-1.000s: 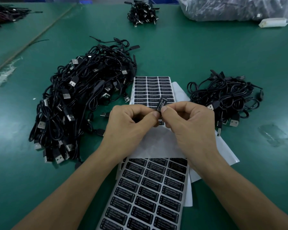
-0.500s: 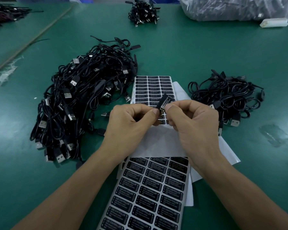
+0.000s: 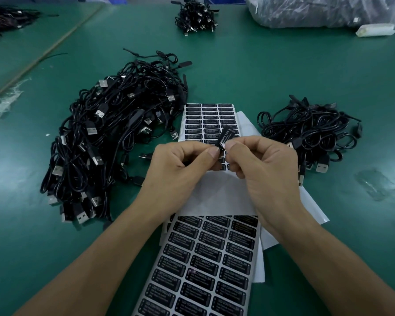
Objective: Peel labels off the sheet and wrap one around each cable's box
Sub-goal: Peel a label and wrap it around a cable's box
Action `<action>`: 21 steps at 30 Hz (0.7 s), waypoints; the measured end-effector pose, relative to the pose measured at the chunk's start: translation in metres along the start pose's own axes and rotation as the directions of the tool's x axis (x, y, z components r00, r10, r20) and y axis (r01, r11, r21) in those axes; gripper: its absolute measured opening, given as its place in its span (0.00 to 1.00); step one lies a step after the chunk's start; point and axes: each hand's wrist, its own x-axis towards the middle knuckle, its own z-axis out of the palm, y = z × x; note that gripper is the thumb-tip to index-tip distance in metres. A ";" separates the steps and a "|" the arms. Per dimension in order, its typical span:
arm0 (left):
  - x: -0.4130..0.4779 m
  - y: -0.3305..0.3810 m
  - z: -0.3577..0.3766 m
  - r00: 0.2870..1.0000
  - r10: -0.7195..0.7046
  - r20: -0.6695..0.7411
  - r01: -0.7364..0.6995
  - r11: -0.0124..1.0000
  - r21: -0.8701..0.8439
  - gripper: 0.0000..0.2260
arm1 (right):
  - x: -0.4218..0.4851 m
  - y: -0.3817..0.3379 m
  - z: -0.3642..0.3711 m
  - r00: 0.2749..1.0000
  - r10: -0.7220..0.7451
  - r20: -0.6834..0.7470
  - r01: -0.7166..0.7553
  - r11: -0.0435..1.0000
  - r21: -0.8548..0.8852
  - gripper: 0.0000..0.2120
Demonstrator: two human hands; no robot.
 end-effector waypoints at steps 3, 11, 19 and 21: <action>0.000 0.001 0.000 1.000 -0.004 0.021 0.004 1.000 -0.012 0.08 | 0.000 -0.001 0.000 1.000 0.009 0.013 -0.009 1.000 0.002 0.09; -0.001 -0.002 0.000 0.999 -0.049 0.008 0.049 0.997 -0.064 0.07 | 0.001 0.001 0.000 0.995 0.078 0.062 -0.084 0.992 0.098 0.15; 0.001 0.002 -0.001 0.999 -0.040 0.023 0.042 0.996 -0.082 0.07 | 0.002 0.002 -0.001 0.996 0.064 0.059 -0.068 0.995 0.072 0.13; 0.001 0.002 -0.001 0.999 -0.033 0.032 0.035 0.996 -0.077 0.06 | 0.002 0.003 -0.001 0.996 0.063 0.057 -0.067 0.995 0.067 0.13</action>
